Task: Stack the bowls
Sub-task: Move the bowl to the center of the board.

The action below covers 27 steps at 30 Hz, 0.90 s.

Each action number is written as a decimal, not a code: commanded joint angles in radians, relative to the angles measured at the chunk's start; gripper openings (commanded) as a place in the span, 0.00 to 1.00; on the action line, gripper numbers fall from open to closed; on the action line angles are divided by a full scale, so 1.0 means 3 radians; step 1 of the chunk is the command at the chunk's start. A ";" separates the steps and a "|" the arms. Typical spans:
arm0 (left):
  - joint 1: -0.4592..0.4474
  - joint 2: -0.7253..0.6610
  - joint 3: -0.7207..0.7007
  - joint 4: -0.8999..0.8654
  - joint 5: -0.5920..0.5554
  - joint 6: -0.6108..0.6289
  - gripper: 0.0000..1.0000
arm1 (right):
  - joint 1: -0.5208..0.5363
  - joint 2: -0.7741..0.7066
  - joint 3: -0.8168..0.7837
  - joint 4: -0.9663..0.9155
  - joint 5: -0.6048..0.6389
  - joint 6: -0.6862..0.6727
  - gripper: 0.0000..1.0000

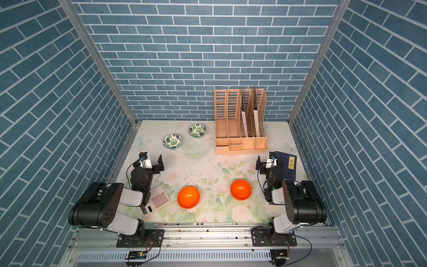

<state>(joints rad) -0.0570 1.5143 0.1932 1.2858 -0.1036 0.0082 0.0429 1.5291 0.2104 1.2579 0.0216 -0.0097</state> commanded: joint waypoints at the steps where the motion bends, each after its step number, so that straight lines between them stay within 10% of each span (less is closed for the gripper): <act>1: 0.0021 0.0009 0.0027 0.0064 0.0003 -0.0014 1.00 | -0.0001 0.0012 0.0025 0.0106 -0.0024 -0.0105 1.00; 27: 0.0062 0.0007 0.0082 -0.0023 0.0053 -0.0053 1.00 | -0.0004 0.0019 0.0040 0.0077 -0.0041 -0.0101 1.00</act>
<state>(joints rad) -0.0467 1.5143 0.1967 1.2846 -0.1017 0.0025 0.0429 1.5291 0.2104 1.2575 0.0204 -0.0097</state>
